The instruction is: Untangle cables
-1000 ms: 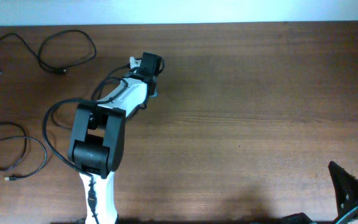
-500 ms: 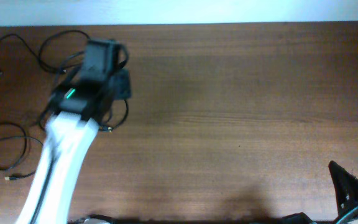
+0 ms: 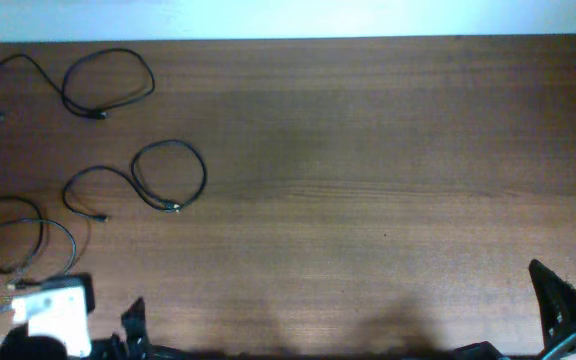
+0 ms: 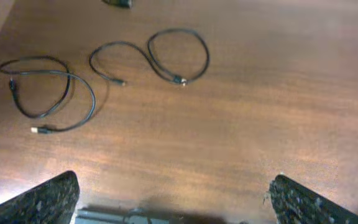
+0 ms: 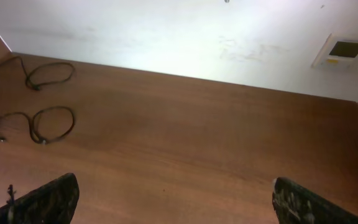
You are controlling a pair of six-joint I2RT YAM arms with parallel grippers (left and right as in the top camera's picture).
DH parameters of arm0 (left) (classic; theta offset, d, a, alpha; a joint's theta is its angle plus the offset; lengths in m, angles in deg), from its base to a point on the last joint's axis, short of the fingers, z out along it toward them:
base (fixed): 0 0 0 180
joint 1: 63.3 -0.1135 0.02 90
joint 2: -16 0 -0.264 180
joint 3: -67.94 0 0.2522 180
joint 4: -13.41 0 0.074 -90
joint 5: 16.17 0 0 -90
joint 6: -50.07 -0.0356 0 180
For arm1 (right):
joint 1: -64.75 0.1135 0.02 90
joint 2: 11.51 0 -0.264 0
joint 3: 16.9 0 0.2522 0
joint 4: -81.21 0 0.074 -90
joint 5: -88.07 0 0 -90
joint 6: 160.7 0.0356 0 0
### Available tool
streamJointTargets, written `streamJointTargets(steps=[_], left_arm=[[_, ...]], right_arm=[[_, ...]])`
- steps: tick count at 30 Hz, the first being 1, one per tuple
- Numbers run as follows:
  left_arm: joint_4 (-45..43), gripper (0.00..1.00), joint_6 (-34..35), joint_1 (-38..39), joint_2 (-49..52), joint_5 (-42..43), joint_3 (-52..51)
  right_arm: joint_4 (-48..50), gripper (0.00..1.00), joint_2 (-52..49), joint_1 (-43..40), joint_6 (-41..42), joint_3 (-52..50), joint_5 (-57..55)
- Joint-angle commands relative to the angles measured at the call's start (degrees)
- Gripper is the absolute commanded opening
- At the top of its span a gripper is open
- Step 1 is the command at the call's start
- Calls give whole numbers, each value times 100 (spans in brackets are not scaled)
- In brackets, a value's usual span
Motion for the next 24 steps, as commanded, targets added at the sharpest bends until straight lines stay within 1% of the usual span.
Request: streamJointTargets(steps=[1,4,6,8,12,13,14,17,22,24], left_arm=[[-17,99,31,-321,-704,170,-151],[-129,99,39,-680,-1652,170,-398],[-680,99,37,-852,-2177,195,-540],[-1038,99,37,-951,-2446,256,-774],[-1084,99,39,-1088,-2918,262,-1475],[-1215,99,39,-1139,-3049,278,-1661],[-1464,99,39,-1200,-3185,302,-1875],[-2586,99,37,-1307,-3523,514,-2800],[-3755,99,37,-1307,-3539,662,-4295],[-4568,99,37,-1307,-3539,664,-5010]], right_arm=[[-26,98,7,-42,37,2,-50],[-26,99,7,-42,37,2,-50],[-24,99,7,-42,37,2,-50],[-26,99,7,-42,39,2,-50],[-26,98,7,-42,37,2,-50],[-26,99,7,-42,37,2,-50],[-24,99,7,-42,37,2,-50],[-24,99,7,-42,37,2,-50],[-24,99,7,-42,37,2,-50],[-24,99,7,-42,37,2,-50]])
